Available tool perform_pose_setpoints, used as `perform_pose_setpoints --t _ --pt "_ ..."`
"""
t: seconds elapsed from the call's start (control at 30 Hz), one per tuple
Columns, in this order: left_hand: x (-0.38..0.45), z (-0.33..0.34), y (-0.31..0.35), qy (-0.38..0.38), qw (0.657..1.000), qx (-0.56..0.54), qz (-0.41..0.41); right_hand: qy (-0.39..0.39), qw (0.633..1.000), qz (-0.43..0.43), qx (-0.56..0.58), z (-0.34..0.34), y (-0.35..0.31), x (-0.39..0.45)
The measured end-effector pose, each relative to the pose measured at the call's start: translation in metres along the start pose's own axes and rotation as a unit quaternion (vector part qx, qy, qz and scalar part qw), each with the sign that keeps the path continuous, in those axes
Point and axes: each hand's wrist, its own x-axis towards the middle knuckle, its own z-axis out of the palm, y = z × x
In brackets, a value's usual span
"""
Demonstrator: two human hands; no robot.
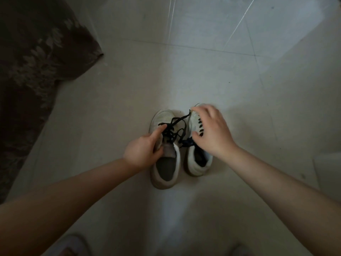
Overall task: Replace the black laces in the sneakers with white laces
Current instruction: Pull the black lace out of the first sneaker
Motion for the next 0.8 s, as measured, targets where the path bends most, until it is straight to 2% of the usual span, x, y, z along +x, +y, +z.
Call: perform_pose_setpoints --t 0.07,0.13,0.4,0.5,0.6,0.67,0.73,0.8 --pt "0.0 0.0 0.002 0.006 1.0 0.011 0.0 -0.022 0.994 -0.101 -0.026 0.002 -0.008 -0.002" --pt "0.001 0.0 0.002 0.007 1.0 0.016 0.0 -0.052 0.987 -0.143 -0.05 0.009 -0.016 -0.001" --pt "0.002 0.001 0.001 0.003 1.0 0.011 -0.011 -0.134 0.981 -0.109 -0.092 0.031 -0.033 0.018" --pt "0.001 0.0 -0.006 0.004 1.0 0.005 -0.015 -0.065 0.993 -0.081 -0.052 0.012 -0.026 0.028" --pt "-0.001 0.0 -0.01 0.016 1.0 0.005 -0.007 0.049 0.993 0.091 0.051 -0.017 0.002 0.038" --pt "-0.003 -0.001 -0.013 0.035 0.999 0.019 0.005 0.066 0.985 0.153 0.045 -0.026 0.016 0.041" --pt "-0.003 0.0 -0.014 0.045 0.999 0.024 0.014 0.047 0.991 0.126 -0.019 -0.024 0.014 0.037" --pt "-0.004 -0.001 -0.015 0.049 0.998 0.027 0.021 0.018 0.998 0.004 -0.056 -0.013 -0.006 0.029"
